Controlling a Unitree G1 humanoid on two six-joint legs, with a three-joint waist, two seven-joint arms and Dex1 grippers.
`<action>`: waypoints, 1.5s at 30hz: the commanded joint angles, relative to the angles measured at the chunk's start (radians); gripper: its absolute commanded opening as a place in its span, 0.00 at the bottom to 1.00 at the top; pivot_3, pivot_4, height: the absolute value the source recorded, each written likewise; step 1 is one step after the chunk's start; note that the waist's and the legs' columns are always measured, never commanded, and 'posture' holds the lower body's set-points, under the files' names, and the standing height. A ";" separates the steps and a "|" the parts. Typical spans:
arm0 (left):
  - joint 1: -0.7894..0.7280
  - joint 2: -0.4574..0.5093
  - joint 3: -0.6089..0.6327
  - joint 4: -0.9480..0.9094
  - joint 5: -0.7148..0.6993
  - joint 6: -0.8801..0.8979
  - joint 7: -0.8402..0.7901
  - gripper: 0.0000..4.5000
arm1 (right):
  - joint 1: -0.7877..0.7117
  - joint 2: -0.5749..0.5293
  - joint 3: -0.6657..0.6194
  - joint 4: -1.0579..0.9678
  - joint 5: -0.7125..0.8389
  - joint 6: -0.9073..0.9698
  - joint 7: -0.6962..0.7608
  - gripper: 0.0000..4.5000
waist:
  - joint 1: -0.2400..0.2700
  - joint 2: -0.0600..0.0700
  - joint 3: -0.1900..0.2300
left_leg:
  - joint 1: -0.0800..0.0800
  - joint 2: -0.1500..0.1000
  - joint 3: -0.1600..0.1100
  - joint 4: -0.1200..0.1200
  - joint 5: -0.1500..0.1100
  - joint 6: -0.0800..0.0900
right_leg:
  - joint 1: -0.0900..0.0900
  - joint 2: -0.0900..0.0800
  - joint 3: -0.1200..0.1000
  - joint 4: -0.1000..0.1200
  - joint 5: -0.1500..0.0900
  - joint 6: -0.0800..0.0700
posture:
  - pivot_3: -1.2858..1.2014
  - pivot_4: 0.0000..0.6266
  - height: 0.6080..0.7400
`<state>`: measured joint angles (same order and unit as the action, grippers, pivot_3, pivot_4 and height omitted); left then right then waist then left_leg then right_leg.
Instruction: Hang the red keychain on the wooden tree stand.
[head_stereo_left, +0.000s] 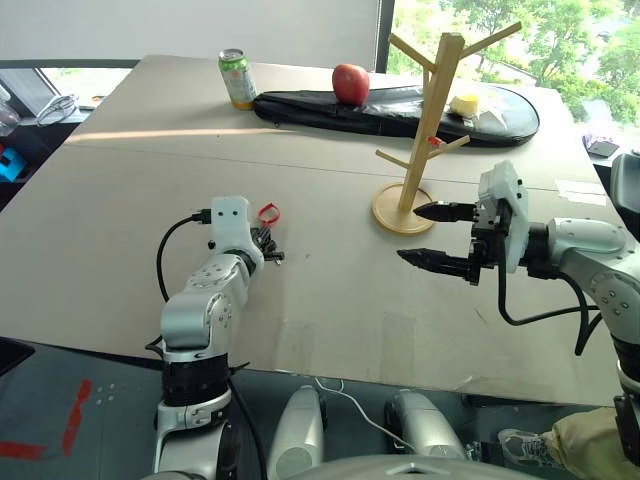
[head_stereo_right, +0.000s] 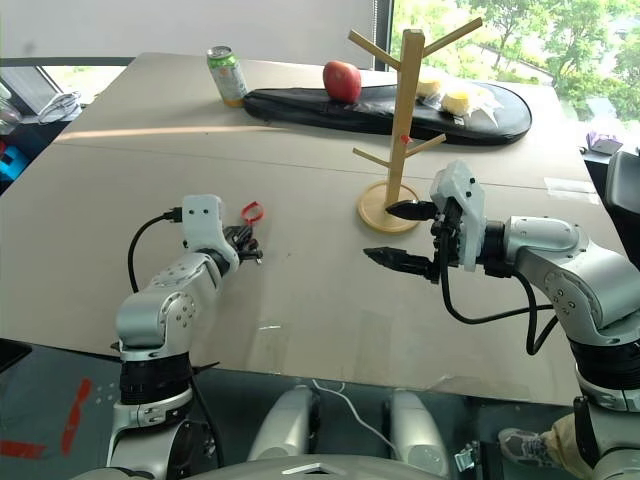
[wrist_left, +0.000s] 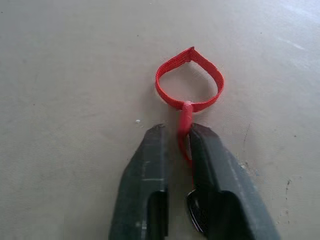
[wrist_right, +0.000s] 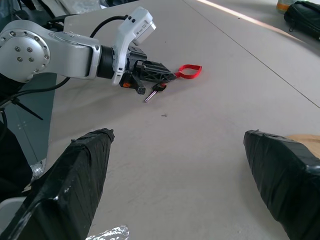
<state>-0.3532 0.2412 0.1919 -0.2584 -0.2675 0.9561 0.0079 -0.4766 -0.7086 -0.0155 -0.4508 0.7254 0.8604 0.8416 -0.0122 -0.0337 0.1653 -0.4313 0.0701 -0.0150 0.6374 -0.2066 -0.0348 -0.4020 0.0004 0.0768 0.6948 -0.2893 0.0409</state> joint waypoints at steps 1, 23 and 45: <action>0.007 -0.001 0.001 -0.021 -0.006 0.021 -0.014 0.01 | -0.007 0.000 -0.032 -0.009 0.019 -0.006 -0.007 1.00 | -0.001 0.000 0.000 | 0.000 0.000 0.000 0.000 0.000 0.000 | 0.000 0.000 0.000 0.000 0.000 0.000 | 0.52 0.24 1.00; 0.105 0.342 -0.202 -0.322 0.073 -0.643 -0.538 0.01 | 0.311 0.066 -0.239 -0.261 0.027 -0.055 -0.271 1.00 | 0.001 0.000 0.000 | 0.000 0.000 0.001 -0.001 0.000 0.000 | 0.000 0.000 0.000 -0.001 0.000 0.000 | 0.52 0.24 1.00; -0.454 0.137 -0.460 0.454 0.377 -1.336 -0.660 0.01 | 0.271 0.081 -0.329 -0.557 0.296 0.051 -0.822 1.00 | -0.004 0.001 0.000 | -0.001 0.000 0.000 -0.001 0.000 0.000 | 0.000 0.001 0.001 -0.001 0.000 0.000 | 0.52 0.24 1.00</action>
<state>-0.7797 0.3840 -0.2772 0.1924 0.0964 -0.3454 -0.6697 -0.2100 -0.6106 -0.3143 -0.9718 0.9971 0.9327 0.0352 -0.0159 -0.0324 0.1657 -0.4317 0.0706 -0.0145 0.6364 -0.2065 -0.0344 -0.4021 0.0017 0.0775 0.6939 -0.2895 0.0409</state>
